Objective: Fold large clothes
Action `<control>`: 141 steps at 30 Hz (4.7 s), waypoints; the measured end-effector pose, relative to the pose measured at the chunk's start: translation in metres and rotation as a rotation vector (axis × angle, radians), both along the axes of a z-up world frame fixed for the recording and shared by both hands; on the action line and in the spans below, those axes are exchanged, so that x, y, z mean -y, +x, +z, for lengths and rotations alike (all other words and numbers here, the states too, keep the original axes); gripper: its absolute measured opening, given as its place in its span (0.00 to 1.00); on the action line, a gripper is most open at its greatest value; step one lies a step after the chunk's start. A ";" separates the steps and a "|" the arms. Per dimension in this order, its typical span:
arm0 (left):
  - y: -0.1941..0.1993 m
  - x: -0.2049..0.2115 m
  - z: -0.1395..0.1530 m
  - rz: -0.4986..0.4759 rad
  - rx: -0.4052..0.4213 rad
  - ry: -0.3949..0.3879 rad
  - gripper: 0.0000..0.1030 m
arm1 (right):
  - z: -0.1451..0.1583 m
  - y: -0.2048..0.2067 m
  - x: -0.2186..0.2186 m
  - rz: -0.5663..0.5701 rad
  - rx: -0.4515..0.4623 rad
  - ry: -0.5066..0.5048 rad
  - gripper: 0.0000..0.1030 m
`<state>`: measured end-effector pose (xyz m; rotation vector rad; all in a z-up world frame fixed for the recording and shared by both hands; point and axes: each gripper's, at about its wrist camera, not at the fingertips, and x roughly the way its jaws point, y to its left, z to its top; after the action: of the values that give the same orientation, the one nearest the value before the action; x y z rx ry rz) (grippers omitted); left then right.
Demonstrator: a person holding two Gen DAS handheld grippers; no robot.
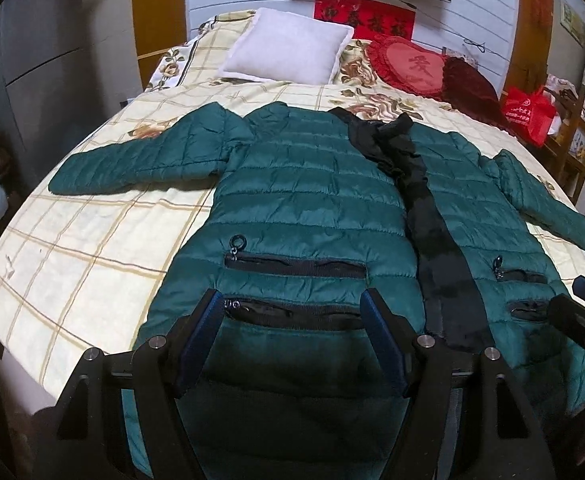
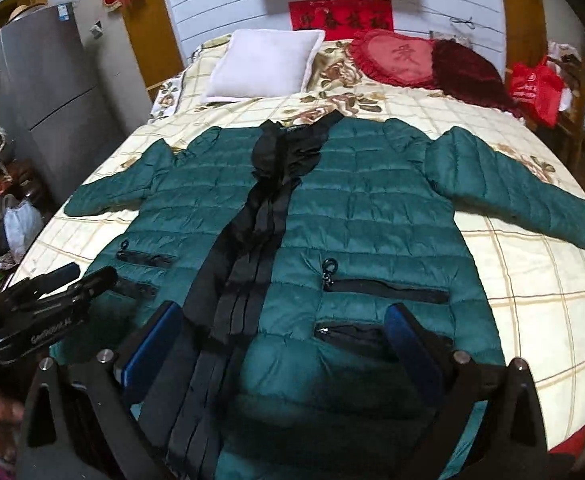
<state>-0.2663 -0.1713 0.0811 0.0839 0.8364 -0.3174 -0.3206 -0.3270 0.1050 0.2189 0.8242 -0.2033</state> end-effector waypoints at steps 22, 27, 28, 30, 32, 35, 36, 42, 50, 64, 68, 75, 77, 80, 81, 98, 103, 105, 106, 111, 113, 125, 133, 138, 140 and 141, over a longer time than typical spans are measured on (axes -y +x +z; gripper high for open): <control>-0.047 -0.001 0.007 -0.044 -0.002 -0.036 0.48 | -0.004 -0.033 -0.022 -0.114 -0.019 -0.112 0.99; -0.060 -0.003 0.009 -0.049 0.011 -0.036 0.48 | 0.002 -0.039 -0.031 -0.110 -0.005 -0.144 0.99; -0.061 -0.004 0.010 -0.047 0.014 -0.036 0.48 | 0.003 -0.040 -0.032 -0.110 -0.004 -0.145 0.99; -0.063 -0.005 0.011 -0.045 0.015 -0.042 0.48 | 0.004 -0.041 -0.033 -0.107 0.001 -0.137 0.99; -0.064 -0.007 0.012 -0.041 0.016 -0.050 0.48 | 0.006 -0.043 -0.035 -0.111 0.009 -0.137 0.99; -0.067 -0.009 0.011 -0.042 0.011 -0.059 0.48 | 0.009 -0.045 -0.038 -0.116 0.016 -0.150 0.99; -0.068 -0.008 0.010 -0.042 0.008 -0.057 0.48 | 0.009 -0.046 -0.039 -0.117 0.019 -0.152 0.99; -0.070 -0.009 0.010 -0.043 0.006 -0.053 0.48 | 0.010 -0.046 -0.042 -0.110 0.018 -0.148 0.99; -0.072 -0.009 0.011 -0.042 0.017 -0.055 0.48 | 0.010 -0.046 -0.042 -0.112 0.017 -0.137 0.99; -0.070 -0.010 0.013 -0.043 0.021 -0.050 0.48 | 0.008 -0.045 -0.042 -0.111 0.010 -0.127 0.99; -0.070 -0.010 0.012 -0.043 0.024 -0.047 0.48 | 0.005 -0.043 -0.042 -0.111 0.003 -0.120 0.99; -0.069 -0.008 0.011 -0.040 0.021 -0.047 0.48 | 0.002 -0.040 -0.039 -0.108 -0.003 -0.114 0.99; -0.069 -0.009 0.011 -0.042 0.021 -0.046 0.48 | 0.002 -0.040 -0.039 -0.109 -0.003 -0.114 0.99; -0.069 -0.009 0.011 -0.042 0.022 -0.047 0.48 | 0.002 -0.040 -0.039 -0.109 -0.004 -0.114 0.99; -0.069 -0.009 0.011 -0.042 0.022 -0.047 0.48 | 0.002 -0.041 -0.039 -0.108 -0.003 -0.114 0.99; -0.067 -0.007 0.009 -0.043 0.017 -0.045 0.48 | -0.004 -0.038 -0.038 -0.105 -0.017 -0.111 0.99; -0.065 -0.006 0.009 -0.043 0.021 -0.045 0.48 | -0.004 -0.037 -0.038 -0.107 -0.020 -0.111 0.99; -0.065 -0.006 0.009 -0.043 0.022 -0.044 0.48 | -0.004 -0.036 -0.037 -0.110 -0.019 -0.107 0.99; -0.064 -0.006 0.010 -0.043 0.022 -0.043 0.48 | -0.003 -0.035 -0.036 -0.112 -0.018 -0.106 0.99; -0.058 -0.006 0.011 -0.042 0.032 -0.040 0.48 | -0.002 -0.032 -0.033 -0.116 -0.015 -0.110 0.99; -0.056 -0.005 0.011 -0.044 0.037 -0.034 0.48 | -0.002 -0.031 -0.032 -0.116 -0.015 -0.114 0.99; -0.025 0.004 0.017 -0.056 0.041 -0.037 0.48 | 0.004 -0.001 -0.018 -0.112 -0.022 -0.115 0.99; 0.000 0.017 0.017 -0.060 0.013 -0.045 0.48 | 0.004 0.030 -0.005 -0.112 -0.032 -0.098 0.99; 0.019 0.024 0.017 -0.065 -0.011 -0.057 0.48 | 0.001 0.056 0.004 -0.109 -0.051 -0.071 0.99; 0.030 0.026 0.018 -0.061 -0.019 -0.064 0.48 | 0.001 0.066 0.008 -0.109 -0.058 -0.064 0.99; 0.033 0.026 0.018 -0.060 -0.021 -0.068 0.48 | 0.001 0.072 0.010 -0.108 -0.059 -0.064 0.99</control>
<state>-0.2333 -0.1975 0.0989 0.0429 0.8443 -0.4035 -0.2487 -0.3372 0.1060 0.1982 0.8640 -0.3387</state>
